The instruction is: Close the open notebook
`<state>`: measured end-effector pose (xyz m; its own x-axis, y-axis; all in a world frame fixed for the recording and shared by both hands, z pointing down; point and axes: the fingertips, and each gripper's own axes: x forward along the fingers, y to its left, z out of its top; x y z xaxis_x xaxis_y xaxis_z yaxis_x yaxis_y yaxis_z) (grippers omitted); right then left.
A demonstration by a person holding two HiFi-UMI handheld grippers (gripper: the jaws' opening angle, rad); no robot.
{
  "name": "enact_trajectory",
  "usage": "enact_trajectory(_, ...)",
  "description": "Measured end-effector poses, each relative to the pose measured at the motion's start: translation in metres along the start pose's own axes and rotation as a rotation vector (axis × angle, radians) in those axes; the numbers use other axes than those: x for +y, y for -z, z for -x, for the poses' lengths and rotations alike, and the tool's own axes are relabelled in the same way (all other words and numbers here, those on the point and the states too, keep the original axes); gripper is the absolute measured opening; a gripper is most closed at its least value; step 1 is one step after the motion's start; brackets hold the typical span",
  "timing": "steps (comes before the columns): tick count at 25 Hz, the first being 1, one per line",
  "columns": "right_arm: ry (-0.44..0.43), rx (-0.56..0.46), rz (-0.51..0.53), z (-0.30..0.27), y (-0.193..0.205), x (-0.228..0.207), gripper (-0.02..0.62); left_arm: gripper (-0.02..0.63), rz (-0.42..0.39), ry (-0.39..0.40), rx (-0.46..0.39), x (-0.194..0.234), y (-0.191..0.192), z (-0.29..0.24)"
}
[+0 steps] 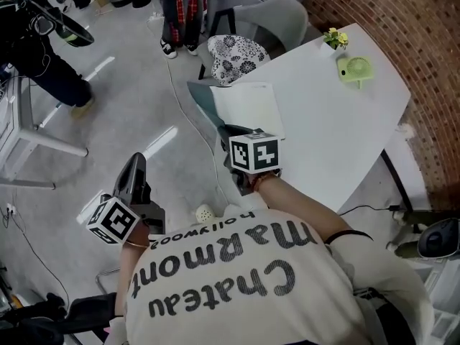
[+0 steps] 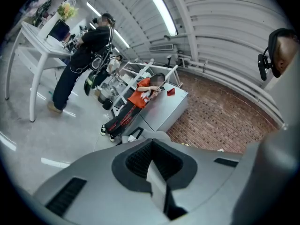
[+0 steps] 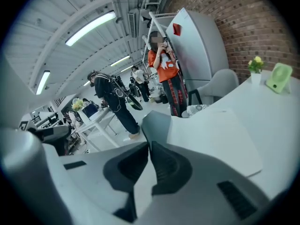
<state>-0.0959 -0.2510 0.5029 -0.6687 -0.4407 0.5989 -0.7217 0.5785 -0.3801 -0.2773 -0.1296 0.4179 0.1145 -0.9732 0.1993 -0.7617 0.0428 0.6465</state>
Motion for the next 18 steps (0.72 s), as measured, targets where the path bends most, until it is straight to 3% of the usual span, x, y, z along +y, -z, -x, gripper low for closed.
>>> enact_trajectory(18,-0.008,-0.09,-0.023,0.039,-0.021,-0.024,0.02,0.002,-0.011,0.028,0.003,-0.029,0.001,-0.017)
